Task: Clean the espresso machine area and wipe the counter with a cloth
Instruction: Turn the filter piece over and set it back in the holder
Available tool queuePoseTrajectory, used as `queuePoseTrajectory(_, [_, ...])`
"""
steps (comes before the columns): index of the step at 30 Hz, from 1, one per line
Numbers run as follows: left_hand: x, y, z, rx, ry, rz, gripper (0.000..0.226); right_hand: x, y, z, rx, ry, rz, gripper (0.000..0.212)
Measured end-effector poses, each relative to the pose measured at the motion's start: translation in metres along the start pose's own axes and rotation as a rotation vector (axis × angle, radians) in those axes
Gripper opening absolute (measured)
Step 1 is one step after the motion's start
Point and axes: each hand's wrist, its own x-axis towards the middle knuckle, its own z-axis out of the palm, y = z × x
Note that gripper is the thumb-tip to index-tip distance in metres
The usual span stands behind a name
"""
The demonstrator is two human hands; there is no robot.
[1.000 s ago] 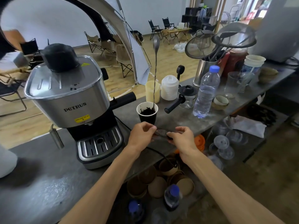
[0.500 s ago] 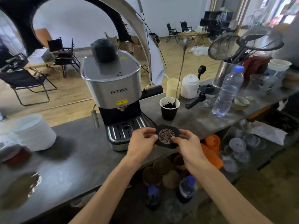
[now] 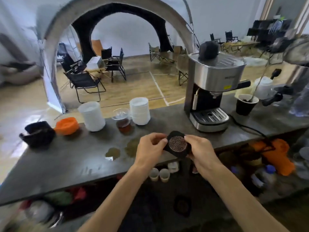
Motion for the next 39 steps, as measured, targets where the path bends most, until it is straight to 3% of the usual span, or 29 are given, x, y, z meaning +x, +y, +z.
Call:
queuePoseTrajectory(4, [-0.014,-0.011,-0.08,-0.085,0.065,-0.089,0.022,-0.02,0.008,0.083,0.041,-0.06,0.032,0.015])
queuePoseTrajectory(7, [-0.018,-0.017,-0.129,-0.101,0.113,-0.116,0.011,-0.028,0.01,0.139,0.047,-0.145,0.037,0.015])
queuePoseTrajectory(12, [-0.022,-0.027,-0.198,-0.069,0.375,-0.095,0.006,-0.031,0.021,0.213,-0.046,-0.358,0.049,0.015])
queuePoseTrajectory(24, [-0.017,-0.051,-0.337,0.109,0.663,-0.152,0.009,-0.041,0.041,0.365,-0.405,-0.54,-0.184,0.015])
queuePoseTrajectory(29, [0.007,-0.07,-0.403,0.119,0.732,-0.187,0.016,-0.037,0.055,0.434,-0.437,-0.482,-0.162,0.014])
queuePoseTrajectory(33, [0.043,-0.085,-0.462,0.136,0.695,-0.213,0.021,-0.022,0.062,0.496,-0.412,-0.437,-0.062,0.009])
queuePoseTrajectory(39, [0.103,-0.107,-0.515,0.252,0.602,-0.265,0.03,0.01,0.071,0.565,-0.69,-0.259,-0.188,0.019])
